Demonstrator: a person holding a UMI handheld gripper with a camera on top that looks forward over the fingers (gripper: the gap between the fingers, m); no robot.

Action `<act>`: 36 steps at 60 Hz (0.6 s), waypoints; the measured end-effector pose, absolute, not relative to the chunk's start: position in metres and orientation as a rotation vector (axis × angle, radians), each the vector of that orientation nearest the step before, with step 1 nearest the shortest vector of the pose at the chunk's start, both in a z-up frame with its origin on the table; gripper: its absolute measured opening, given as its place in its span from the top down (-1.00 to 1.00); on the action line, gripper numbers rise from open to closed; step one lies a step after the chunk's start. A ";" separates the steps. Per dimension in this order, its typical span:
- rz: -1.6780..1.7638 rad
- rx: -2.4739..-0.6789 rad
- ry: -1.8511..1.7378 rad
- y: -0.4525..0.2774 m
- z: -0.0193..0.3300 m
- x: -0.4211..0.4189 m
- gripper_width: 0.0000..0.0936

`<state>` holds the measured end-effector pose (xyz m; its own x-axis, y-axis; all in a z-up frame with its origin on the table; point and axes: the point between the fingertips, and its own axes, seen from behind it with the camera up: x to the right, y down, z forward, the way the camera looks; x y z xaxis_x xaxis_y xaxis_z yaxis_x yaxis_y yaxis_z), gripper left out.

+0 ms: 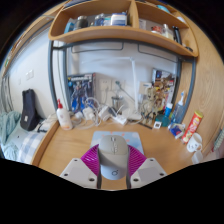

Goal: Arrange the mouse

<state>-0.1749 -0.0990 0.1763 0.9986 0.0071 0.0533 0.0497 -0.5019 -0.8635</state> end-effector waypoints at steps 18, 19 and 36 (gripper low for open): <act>-0.114 -2.081 -0.007 0.022 0.164 -0.137 0.29; -0.115 -2.093 -0.006 0.028 0.155 -0.136 0.29; -0.129 -2.318 -0.015 0.066 0.019 -0.153 0.29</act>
